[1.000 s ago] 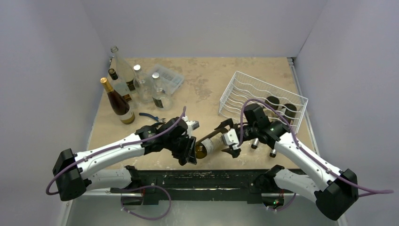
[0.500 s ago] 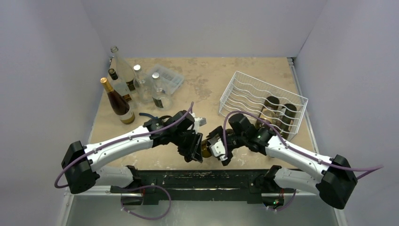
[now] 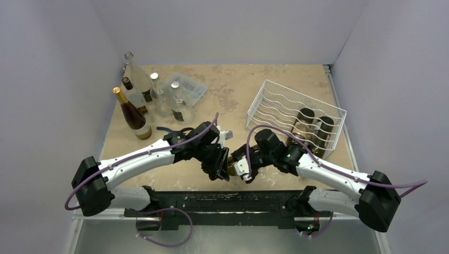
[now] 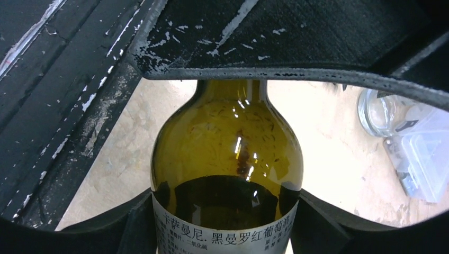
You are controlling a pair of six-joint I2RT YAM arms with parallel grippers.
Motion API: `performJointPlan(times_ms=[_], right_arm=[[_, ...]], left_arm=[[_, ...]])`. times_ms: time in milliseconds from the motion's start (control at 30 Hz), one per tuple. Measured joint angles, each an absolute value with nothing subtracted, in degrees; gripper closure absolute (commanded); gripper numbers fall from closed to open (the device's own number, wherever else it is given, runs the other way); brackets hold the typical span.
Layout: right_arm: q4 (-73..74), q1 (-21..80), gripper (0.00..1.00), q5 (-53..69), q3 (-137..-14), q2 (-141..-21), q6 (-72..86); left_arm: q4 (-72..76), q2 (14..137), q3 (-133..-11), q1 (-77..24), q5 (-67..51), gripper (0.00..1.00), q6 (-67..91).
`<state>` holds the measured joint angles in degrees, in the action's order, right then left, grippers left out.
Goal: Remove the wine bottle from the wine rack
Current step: Pick up the wine bottle from the wine rack.
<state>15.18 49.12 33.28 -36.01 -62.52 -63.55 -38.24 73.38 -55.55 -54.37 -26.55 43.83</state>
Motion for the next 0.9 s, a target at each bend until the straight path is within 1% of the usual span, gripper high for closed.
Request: performJointPlan(times_ms=[67,133,200,367,467,567,667,900], right_arm=[[14.7,49.1,0.49,33.0,-36.0,-62.6,-62.7],[14.7,49.1,0.62,32.9,-36.0,-62.6,-62.7],[14.7,49.1,0.67,32.9,-36.0,-62.6,-62.6],[15.0,49.1,0.72,33.5,-36.0,-63.0,-62.4],[15.7,49.1,0.73,34.3,-36.0,-64.0,-61.9],[15.4,49.0,0.75,35.2,-36.1,-64.1,-61.4],[15.6,48.8,0.77,36.0,-36.1,-64.1,-61.0],[15.9,47.1,0.78,38.8,-36.1,-64.1,-60.1]], left_arm=[[-38.2,73.4,-55.5,-54.1,-26.5,0.92,43.9],[-38.0,73.4,-55.5,-53.9,-26.8,0.86,43.9],[-37.4,73.3,-55.1,-53.6,-27.2,0.77,44.0],[-33.4,71.1,-51.7,-53.2,-28.5,0.50,44.9],[-29.3,68.1,-49.9,-53.1,-28.9,0.38,45.8],[-26.4,65.1,-48.0,-53.0,-29.1,0.30,46.5],[-24.4,63.5,-46.6,-52.9,-29.2,0.24,47.0],[-21.9,58.2,-44.4,-52.9,-27.2,0.22,47.3]])
